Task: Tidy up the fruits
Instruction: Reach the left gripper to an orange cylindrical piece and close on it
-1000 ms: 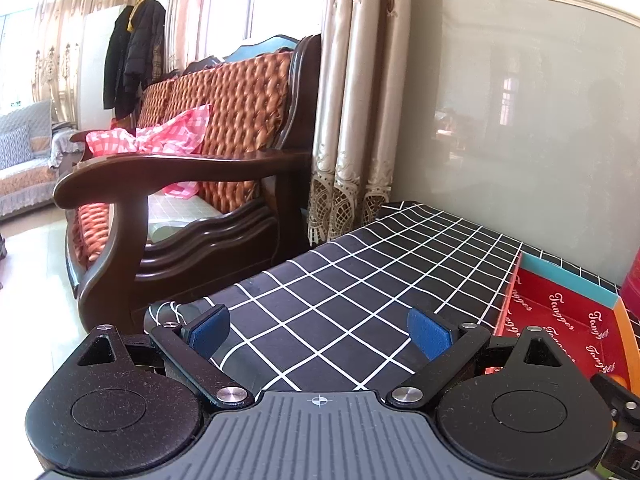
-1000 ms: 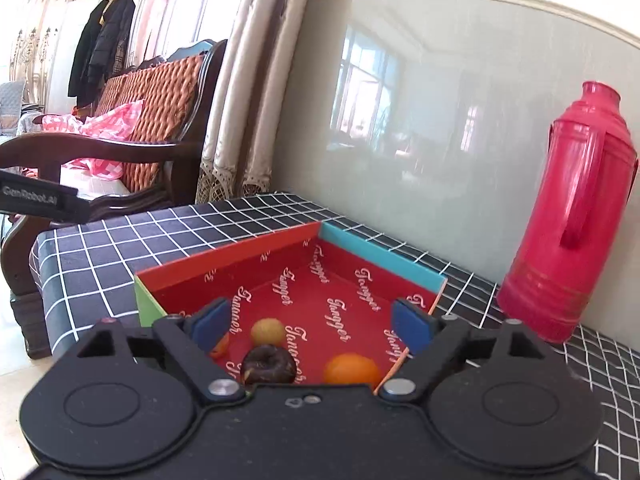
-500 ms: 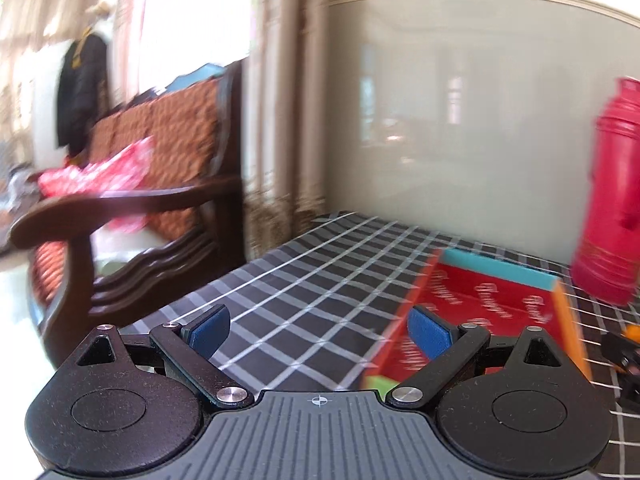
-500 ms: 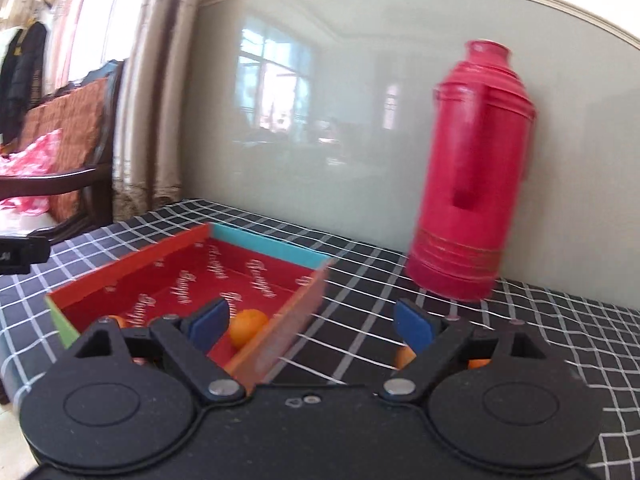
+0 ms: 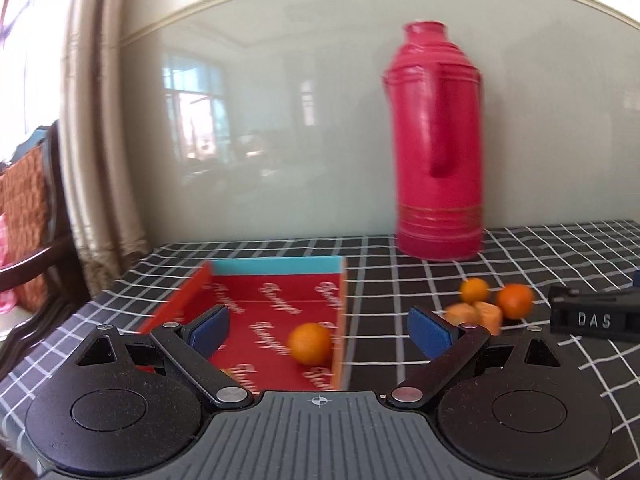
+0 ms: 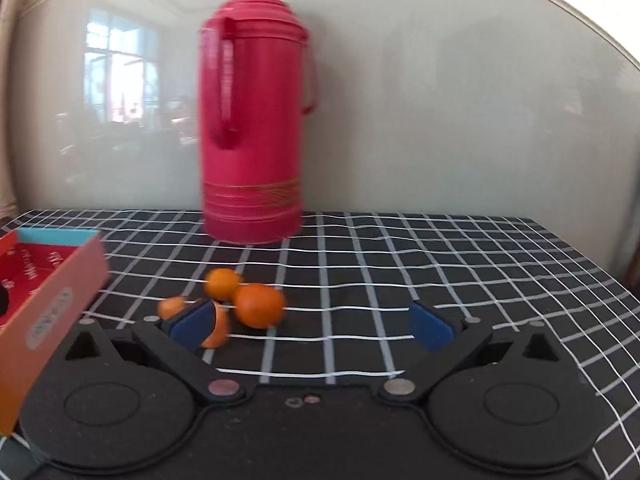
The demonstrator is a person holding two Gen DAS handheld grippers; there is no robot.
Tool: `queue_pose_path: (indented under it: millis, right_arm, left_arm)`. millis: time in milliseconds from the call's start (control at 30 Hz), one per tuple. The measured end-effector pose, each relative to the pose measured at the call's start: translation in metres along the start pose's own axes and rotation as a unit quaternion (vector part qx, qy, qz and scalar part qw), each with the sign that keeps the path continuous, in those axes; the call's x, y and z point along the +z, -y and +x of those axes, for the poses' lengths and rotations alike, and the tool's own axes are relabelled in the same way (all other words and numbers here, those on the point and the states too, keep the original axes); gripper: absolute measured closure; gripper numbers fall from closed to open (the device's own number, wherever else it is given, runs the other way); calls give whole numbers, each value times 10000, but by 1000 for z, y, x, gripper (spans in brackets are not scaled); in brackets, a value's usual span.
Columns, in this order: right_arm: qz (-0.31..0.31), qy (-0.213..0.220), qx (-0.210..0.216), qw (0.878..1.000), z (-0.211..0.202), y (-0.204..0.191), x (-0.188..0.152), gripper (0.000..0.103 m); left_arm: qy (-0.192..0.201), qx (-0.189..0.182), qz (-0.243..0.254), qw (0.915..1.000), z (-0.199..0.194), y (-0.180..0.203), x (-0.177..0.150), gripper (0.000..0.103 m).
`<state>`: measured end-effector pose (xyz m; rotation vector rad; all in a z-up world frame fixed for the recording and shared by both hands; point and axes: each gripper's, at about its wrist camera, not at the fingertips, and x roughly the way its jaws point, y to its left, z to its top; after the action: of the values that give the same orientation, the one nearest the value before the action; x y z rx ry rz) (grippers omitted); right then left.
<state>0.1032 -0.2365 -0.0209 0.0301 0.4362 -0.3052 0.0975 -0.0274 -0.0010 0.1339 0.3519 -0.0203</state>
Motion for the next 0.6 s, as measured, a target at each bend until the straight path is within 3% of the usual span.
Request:
queue_pose_path:
  millis: [333, 400, 467, 600]
  right_arm:
    - [215, 51, -495, 9985, -5, 50, -7, 6]
    - [290, 60, -513, 9982, -9, 56, -8, 6]
    - [361, 54, -537, 9979, -10, 62, -8, 6]
    - [431, 77, -542, 9976, -6, 69, -5, 6]
  left_arm:
    - [-454, -679, 330, 9961, 32, 55, -2, 9]
    - [-480, -802, 356, 9950, 39, 62, 0, 15]
    - [-572, -931, 425, 9931, 49, 69, 3, 31]
    - [-771, -996, 359, 9914, 71, 78, 4, 33]
